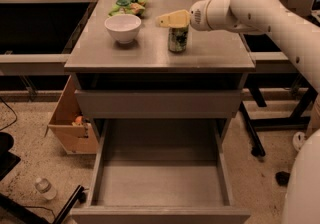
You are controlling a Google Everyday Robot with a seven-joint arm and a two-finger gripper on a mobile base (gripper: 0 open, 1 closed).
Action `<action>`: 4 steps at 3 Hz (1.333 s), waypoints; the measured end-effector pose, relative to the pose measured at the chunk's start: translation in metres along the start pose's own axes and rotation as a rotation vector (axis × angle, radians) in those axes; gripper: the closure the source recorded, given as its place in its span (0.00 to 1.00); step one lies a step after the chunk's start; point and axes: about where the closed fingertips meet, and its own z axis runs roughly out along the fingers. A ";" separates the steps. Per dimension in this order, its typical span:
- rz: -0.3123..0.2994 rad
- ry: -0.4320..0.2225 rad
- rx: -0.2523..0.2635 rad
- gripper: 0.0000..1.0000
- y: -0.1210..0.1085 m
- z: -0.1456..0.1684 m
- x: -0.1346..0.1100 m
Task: Pick green can from middle drawer and place on counter
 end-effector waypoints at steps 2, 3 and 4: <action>-0.238 0.046 -0.014 0.00 0.048 -0.083 -0.113; -0.320 0.153 0.045 0.00 0.074 -0.132 -0.136; -0.315 0.302 0.215 0.00 0.102 -0.214 -0.138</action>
Offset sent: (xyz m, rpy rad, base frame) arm -0.0898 -0.0116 0.1986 -0.3680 -0.0106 0.2638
